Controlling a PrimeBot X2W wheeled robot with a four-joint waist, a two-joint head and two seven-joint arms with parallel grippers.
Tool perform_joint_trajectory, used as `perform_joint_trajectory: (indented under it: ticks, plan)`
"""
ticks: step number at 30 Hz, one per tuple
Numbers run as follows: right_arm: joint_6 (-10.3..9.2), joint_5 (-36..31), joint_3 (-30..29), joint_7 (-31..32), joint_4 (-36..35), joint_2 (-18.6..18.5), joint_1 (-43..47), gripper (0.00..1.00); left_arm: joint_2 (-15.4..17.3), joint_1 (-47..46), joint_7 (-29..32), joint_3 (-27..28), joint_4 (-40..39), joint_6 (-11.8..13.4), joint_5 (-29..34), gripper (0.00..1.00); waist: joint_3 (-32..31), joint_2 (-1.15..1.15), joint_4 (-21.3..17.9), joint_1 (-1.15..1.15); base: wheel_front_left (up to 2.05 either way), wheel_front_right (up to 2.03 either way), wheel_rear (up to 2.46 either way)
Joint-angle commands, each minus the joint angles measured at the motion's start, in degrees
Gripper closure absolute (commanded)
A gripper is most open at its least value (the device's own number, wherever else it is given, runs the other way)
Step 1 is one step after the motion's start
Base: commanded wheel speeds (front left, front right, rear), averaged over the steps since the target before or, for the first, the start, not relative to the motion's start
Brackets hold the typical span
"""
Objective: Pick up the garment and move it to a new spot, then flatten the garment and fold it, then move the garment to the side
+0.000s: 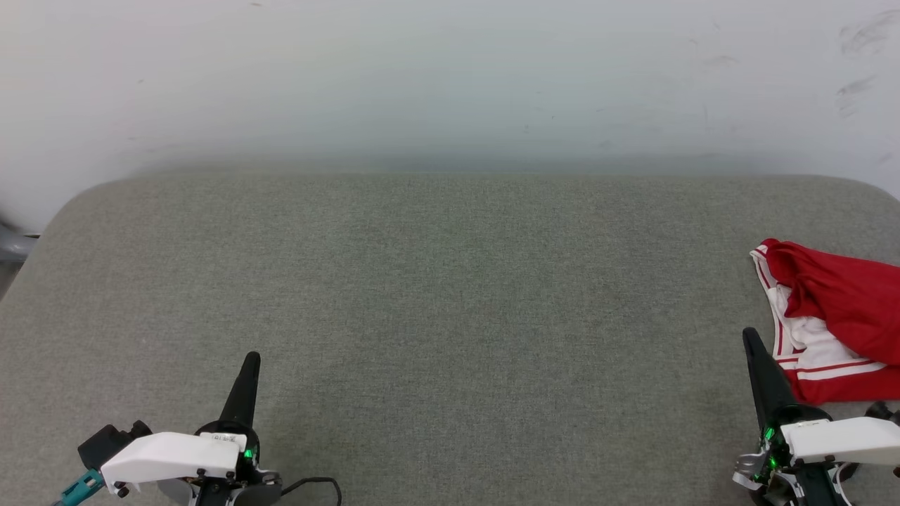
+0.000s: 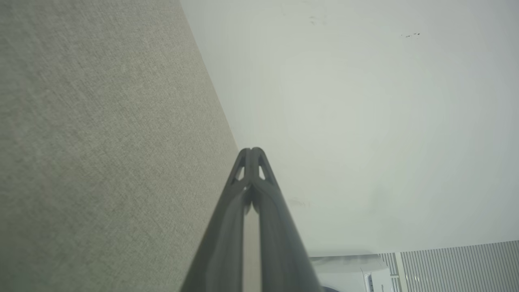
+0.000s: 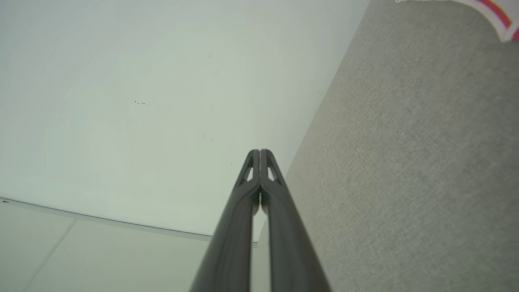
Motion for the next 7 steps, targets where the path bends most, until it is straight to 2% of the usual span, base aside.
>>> perform_joint_trajectory:
  ticks: [1,7]
  plan:
    - [-0.02,1.59,-0.17,0.41,0.11,-0.21,-1.04,1.00,0.06,-1.39,0.51,0.40,-0.04,-0.51,-1.65,1.00,0.00,0.00,-0.01,0.00,0.00,0.00,0.00]
    - [-0.03,4.28,-0.30,1.14,0.61,-0.13,-1.66,1.00,-0.03,-1.82,1.30,0.72,0.42,-0.87,-4.60,1.00,0.02,0.00,-0.03,0.00,0.00,0.00,0.00]
